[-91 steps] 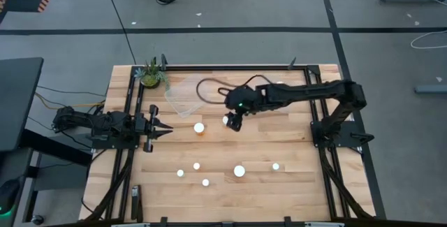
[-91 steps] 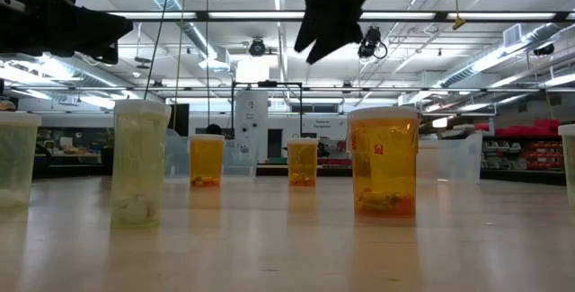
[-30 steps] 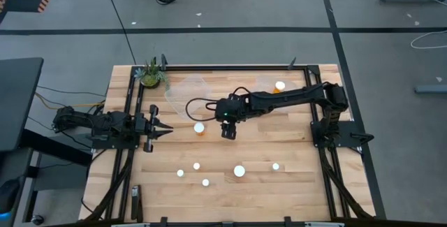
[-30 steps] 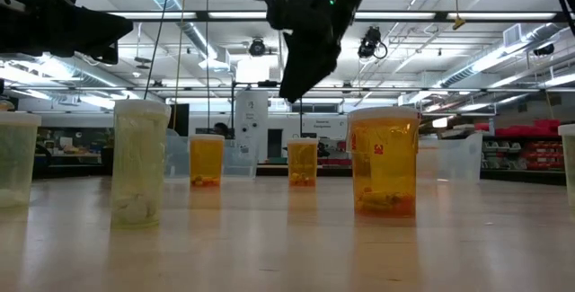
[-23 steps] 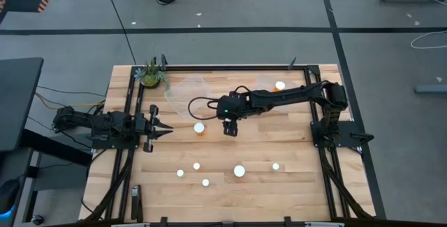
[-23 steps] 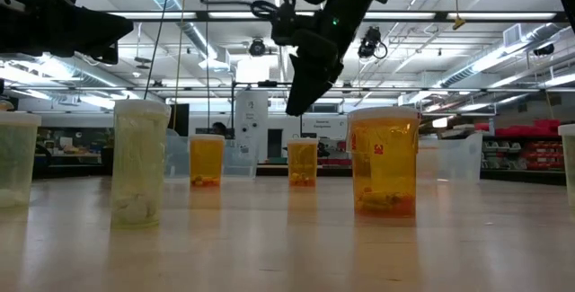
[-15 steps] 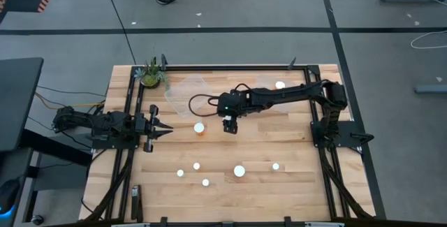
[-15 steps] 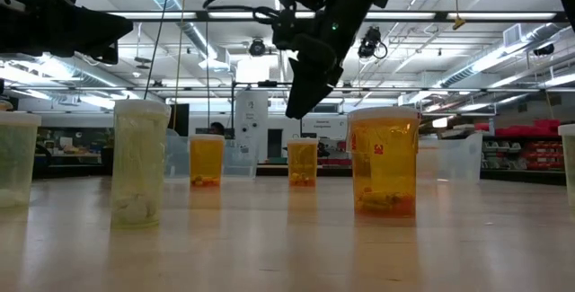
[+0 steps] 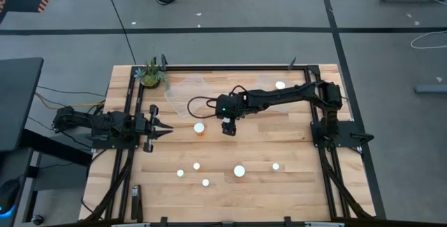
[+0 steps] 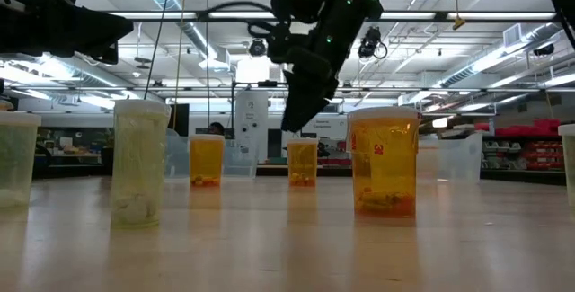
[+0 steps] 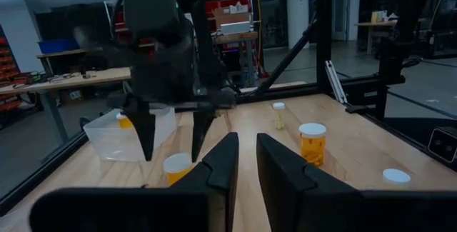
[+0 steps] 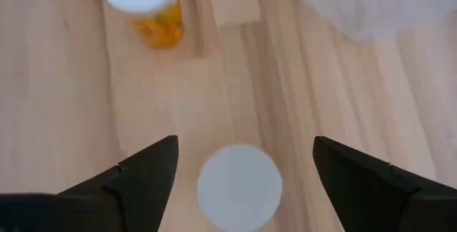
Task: Pick and place medicine bottles into bin by pill shape (circle, oval)
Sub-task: Put the big orange pill bottle into the right transparent bin
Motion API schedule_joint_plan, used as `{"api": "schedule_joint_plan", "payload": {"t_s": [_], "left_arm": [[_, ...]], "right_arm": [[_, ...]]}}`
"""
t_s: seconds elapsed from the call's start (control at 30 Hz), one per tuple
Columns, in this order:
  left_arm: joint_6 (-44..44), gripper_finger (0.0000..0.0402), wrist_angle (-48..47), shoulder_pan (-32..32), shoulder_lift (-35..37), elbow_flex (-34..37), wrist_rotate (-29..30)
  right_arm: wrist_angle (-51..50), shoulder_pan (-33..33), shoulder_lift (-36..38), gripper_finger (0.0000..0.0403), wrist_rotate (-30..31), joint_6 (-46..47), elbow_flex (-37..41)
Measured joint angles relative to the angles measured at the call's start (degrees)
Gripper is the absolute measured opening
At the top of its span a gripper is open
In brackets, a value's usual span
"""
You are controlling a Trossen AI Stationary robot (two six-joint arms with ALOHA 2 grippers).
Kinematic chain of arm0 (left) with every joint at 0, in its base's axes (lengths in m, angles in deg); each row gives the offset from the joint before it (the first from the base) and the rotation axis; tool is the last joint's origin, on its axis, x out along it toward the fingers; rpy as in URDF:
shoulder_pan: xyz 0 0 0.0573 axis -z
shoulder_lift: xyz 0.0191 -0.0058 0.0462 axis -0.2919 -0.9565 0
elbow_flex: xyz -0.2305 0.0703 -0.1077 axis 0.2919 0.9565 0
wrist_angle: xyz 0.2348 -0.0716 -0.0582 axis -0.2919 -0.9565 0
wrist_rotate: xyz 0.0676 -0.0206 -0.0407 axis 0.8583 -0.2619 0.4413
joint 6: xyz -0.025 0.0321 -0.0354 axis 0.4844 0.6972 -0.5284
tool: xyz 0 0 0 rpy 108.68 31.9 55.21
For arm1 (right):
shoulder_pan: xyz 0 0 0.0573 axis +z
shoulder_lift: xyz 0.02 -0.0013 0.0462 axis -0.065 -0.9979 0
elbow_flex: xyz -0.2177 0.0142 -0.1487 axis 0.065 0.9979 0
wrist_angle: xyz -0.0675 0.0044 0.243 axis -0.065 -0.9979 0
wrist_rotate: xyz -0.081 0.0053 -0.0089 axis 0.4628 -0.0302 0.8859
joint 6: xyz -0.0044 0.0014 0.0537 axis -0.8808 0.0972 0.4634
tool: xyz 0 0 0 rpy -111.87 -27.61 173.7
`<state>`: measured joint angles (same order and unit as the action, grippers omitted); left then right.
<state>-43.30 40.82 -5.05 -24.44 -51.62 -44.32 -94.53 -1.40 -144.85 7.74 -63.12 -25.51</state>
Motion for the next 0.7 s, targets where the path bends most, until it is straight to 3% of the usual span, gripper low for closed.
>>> {"api": "schedule_joint_plan", "payload": {"t_s": [0.47,0.7], "left_arm": [[0.0,0.0056,-0.1,0.0,-1.1,0.0,0.0],[0.0,0.0061,-0.1,0.0,-1.1,0.0,0.0]], "right_arm": [[-0.7,-0.9,-2.8,0.0330,-1.2,0.6,0.0],[-0.8,-0.9,-2.8,0.0289,-1.1,0.7,0.0]]}}
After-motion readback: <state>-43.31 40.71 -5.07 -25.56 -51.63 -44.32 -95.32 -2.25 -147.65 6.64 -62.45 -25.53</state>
